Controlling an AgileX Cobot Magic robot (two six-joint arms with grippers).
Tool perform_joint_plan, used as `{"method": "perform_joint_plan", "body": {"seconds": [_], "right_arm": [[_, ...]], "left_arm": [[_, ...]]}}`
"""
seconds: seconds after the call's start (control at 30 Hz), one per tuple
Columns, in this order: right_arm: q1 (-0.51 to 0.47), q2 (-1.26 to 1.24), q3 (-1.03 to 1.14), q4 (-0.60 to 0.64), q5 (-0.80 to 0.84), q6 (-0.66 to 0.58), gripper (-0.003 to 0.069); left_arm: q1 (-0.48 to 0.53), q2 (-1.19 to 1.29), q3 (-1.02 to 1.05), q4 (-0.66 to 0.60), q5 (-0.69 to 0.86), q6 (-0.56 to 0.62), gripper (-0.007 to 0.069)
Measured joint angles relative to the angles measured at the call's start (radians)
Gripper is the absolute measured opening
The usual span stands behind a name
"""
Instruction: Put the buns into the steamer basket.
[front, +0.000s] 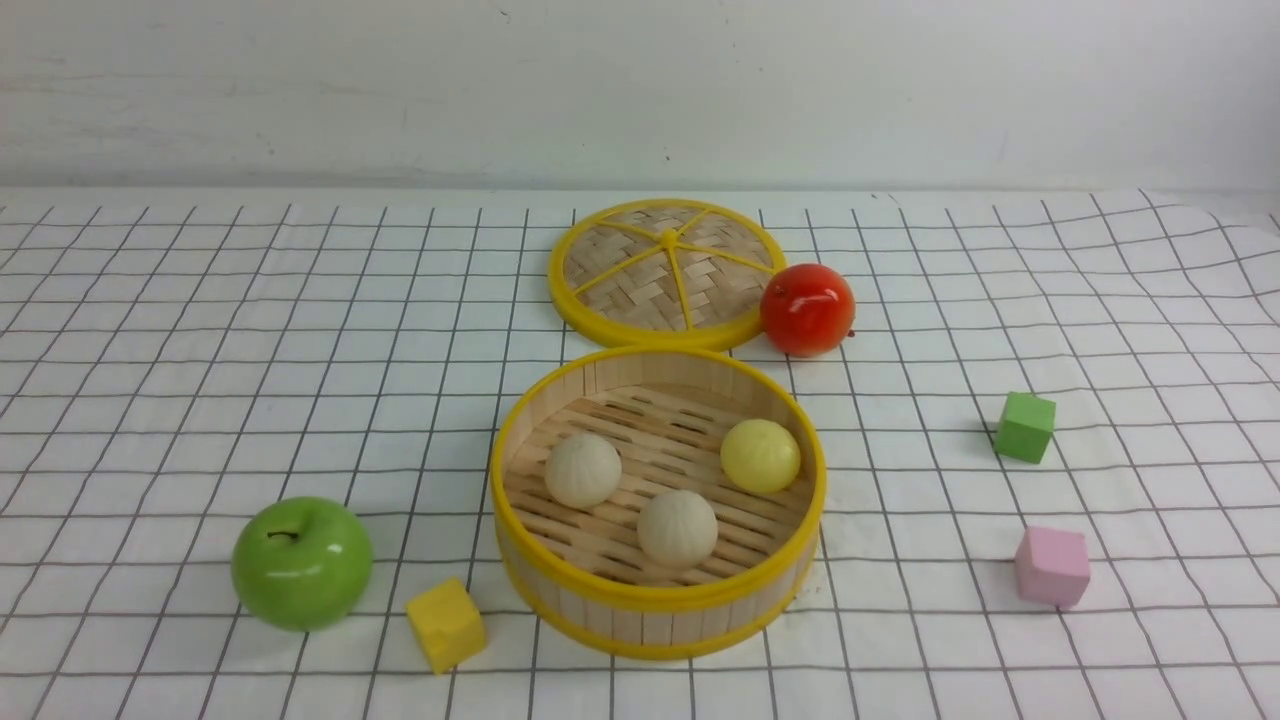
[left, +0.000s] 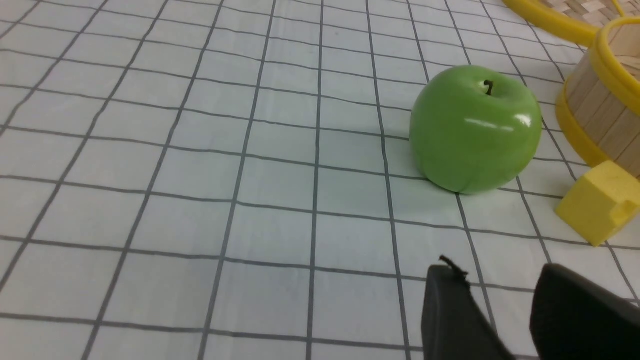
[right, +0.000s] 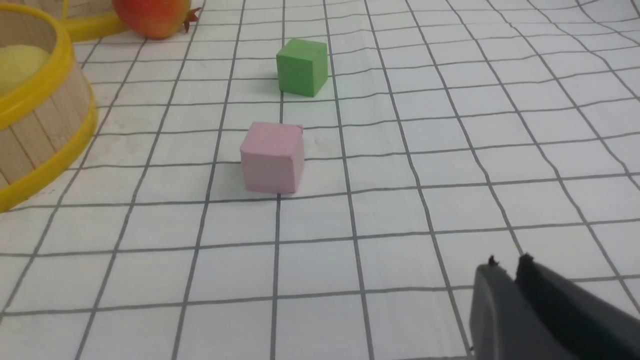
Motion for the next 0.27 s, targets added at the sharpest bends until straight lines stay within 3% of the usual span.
{"method": "perform_joint_plan", "body": {"seconds": [0.27], "right_arm": [[0.0,0.0,0.0,0.0,0.0,0.0,0.0072]], "left_arm": [[0.0,0.0,0.0,0.0,0.0,0.0,0.0237]]}}
